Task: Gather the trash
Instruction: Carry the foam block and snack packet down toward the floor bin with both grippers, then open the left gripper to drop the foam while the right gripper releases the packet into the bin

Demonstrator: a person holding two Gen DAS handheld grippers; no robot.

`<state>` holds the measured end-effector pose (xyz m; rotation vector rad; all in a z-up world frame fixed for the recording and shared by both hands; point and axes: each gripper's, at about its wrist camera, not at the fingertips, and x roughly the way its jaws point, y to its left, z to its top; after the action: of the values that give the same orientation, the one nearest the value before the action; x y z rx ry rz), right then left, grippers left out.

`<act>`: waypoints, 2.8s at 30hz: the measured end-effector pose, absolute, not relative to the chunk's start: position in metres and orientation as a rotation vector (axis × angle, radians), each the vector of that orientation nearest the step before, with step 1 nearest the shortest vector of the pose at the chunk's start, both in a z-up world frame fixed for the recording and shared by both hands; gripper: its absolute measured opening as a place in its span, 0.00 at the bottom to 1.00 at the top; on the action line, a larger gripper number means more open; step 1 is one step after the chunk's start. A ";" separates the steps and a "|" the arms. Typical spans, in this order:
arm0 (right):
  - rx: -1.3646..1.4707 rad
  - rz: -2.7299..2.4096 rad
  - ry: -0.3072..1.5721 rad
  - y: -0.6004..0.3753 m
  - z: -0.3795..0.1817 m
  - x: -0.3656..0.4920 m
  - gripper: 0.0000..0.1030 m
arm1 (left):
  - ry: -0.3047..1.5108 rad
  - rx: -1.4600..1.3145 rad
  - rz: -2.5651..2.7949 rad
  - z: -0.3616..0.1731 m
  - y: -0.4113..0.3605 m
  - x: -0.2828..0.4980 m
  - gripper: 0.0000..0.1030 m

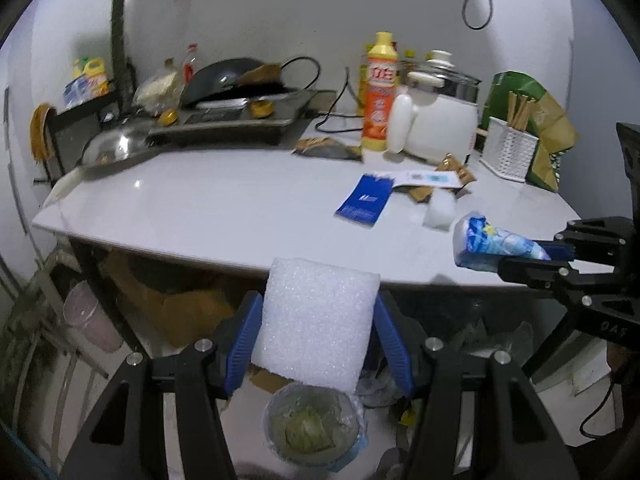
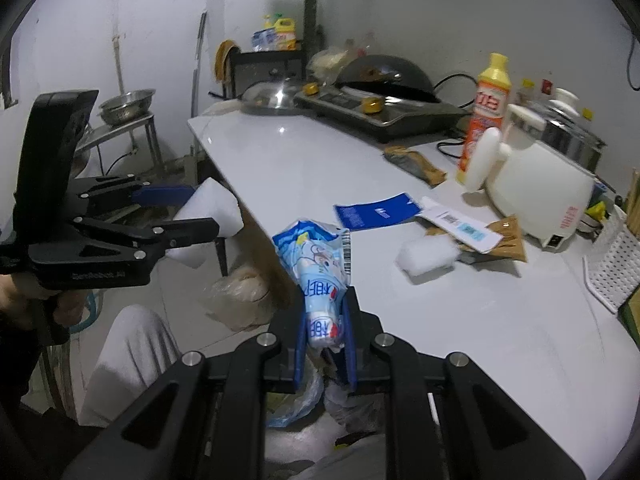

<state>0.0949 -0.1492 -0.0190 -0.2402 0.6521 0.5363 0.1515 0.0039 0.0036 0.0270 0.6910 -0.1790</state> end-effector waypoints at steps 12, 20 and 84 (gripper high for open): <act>-0.284 0.617 0.728 -0.101 -0.053 0.094 0.14 | 0.775 -0.071 -0.141 -0.048 0.042 0.135 0.56; -0.292 0.658 0.832 -0.078 -0.101 0.093 0.14 | 0.861 -0.137 -0.143 -0.094 0.052 0.139 0.56; -0.313 0.606 1.184 -0.013 -0.255 0.196 0.27 | 1.093 -0.334 0.019 -0.240 0.113 0.175 0.69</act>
<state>0.1958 -0.0125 -0.2545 -0.3133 1.1843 0.6057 0.1754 0.1131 -0.2397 -0.3343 1.0929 0.0194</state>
